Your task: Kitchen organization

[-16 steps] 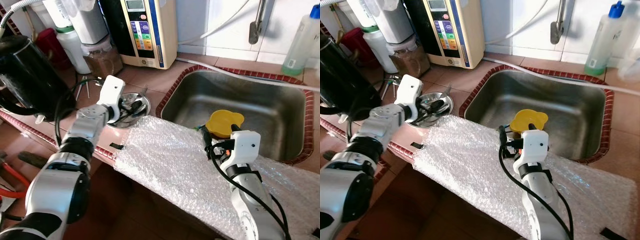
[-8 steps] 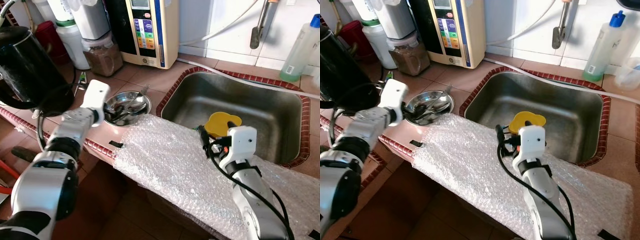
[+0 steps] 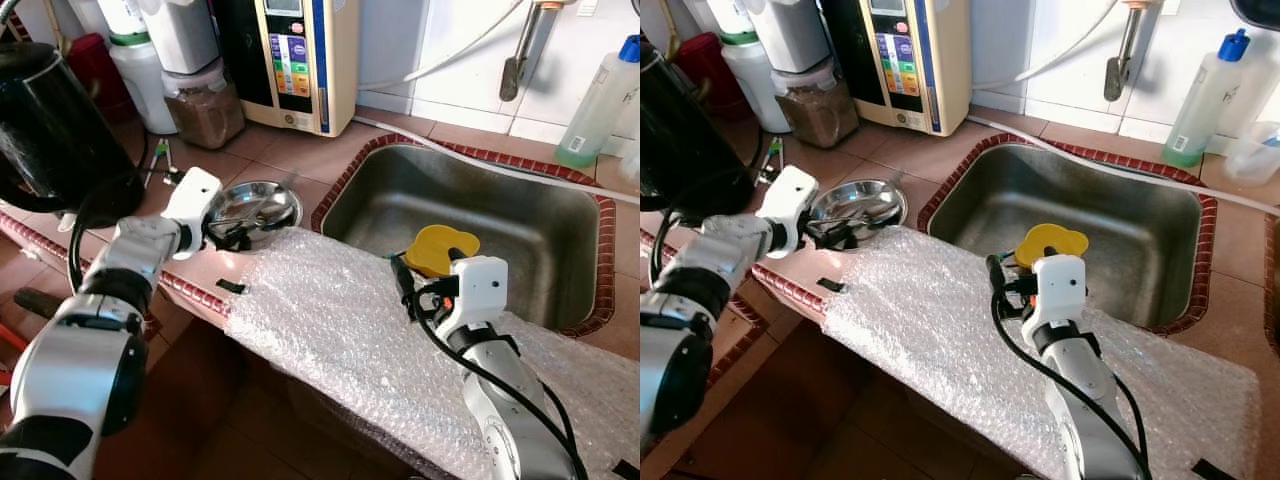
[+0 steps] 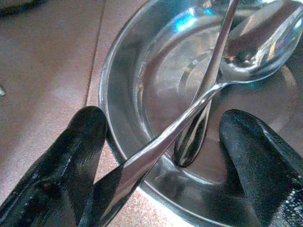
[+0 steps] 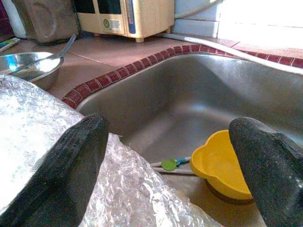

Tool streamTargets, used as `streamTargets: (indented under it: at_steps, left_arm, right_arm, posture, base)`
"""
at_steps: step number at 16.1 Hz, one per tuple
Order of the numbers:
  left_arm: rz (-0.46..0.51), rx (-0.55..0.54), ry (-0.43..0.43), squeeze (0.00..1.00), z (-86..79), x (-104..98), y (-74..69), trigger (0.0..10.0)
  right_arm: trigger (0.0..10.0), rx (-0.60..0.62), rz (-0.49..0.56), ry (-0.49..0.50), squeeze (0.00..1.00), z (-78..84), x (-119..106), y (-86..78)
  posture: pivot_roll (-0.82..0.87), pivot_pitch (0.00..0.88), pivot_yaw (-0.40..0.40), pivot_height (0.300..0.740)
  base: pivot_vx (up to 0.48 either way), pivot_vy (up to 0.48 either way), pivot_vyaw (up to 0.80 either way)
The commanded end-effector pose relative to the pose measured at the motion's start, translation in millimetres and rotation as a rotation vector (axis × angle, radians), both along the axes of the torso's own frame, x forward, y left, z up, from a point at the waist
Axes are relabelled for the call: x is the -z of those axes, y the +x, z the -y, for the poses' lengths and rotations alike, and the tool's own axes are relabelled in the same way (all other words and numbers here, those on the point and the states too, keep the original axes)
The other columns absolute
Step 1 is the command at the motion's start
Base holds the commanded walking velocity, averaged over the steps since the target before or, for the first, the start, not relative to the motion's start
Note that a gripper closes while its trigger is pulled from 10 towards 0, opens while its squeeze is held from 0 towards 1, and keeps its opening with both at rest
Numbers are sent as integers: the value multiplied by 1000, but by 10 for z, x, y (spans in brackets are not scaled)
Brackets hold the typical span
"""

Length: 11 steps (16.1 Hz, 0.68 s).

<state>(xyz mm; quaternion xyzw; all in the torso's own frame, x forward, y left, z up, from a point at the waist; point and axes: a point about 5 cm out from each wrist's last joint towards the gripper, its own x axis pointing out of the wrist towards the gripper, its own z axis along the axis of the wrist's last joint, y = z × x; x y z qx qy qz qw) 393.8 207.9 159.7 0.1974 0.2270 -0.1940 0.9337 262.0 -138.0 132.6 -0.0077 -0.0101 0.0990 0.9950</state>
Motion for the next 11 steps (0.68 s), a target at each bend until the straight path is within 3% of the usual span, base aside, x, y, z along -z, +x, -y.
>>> streamTargets:
  at_steps: [1, 7, 11]
  left_arm:
    - [-47, -2, 53, 0, -78, 43, -30, 10000]
    - [-97, 54, 108, 0, 5, -13, -3, 10000]
    - [-120, 65, -1, 0, 261, -30, 36, 10000]
  right_arm:
    - [10000, -19, 8, 6, 0, -50, -25, -23]
    - [10000, 7, 12, 33, 0, -96, -18, 2]
    - [10000, 40, 21, 31, 0, -38, -26, 22]
  posture:
    - [-178, 83, 101, 740]
    - [-174, 82, 140, 740]
    - [-176, 76, 152, 740]
  base:
    - [0, 0, 0]
    - [0, 0, 0]
    - [0, 0, 0]
